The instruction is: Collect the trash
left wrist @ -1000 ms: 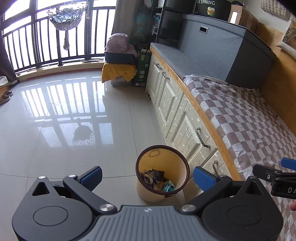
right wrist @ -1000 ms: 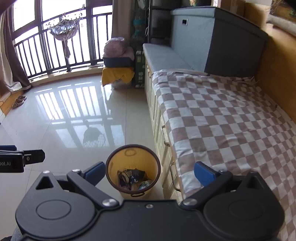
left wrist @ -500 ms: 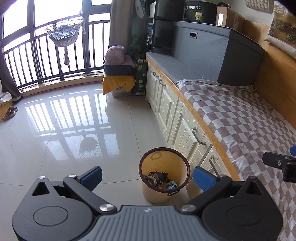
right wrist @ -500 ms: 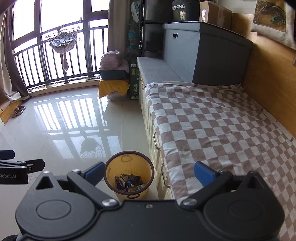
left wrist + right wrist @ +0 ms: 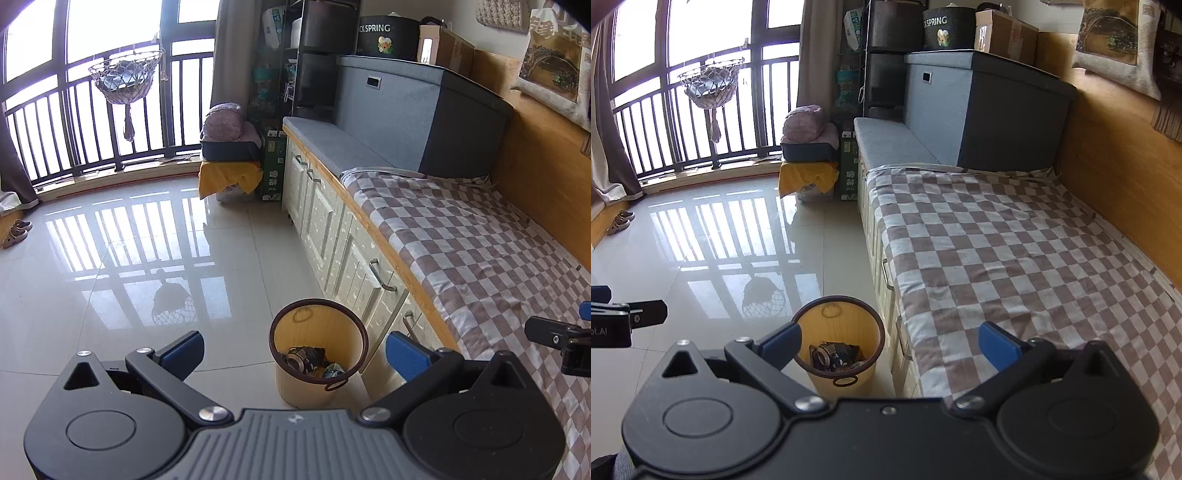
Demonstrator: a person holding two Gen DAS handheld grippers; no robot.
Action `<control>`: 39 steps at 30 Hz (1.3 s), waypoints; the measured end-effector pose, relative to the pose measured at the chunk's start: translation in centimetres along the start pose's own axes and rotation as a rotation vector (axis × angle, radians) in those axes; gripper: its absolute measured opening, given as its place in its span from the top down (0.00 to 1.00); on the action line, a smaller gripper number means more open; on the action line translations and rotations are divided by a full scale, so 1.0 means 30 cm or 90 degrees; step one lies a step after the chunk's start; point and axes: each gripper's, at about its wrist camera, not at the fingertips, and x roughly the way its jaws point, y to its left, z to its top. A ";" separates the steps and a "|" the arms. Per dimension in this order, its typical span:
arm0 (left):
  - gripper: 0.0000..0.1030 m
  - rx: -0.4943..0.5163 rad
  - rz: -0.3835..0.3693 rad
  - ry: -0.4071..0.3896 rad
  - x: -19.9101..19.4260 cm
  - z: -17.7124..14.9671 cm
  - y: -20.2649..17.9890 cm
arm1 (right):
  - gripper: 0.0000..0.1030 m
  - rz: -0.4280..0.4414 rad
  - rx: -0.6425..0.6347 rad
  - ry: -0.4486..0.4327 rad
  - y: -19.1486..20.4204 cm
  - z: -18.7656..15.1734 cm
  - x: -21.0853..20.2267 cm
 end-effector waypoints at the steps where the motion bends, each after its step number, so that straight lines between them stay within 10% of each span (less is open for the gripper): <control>1: 0.00 0.001 -0.001 -0.001 -0.008 -0.007 0.000 | 0.00 -0.001 0.001 -0.002 -0.003 -0.006 -0.010; 39: 0.00 0.016 -0.003 -0.011 -0.063 -0.035 0.000 | 0.00 0.006 -0.002 -0.020 0.006 -0.037 -0.067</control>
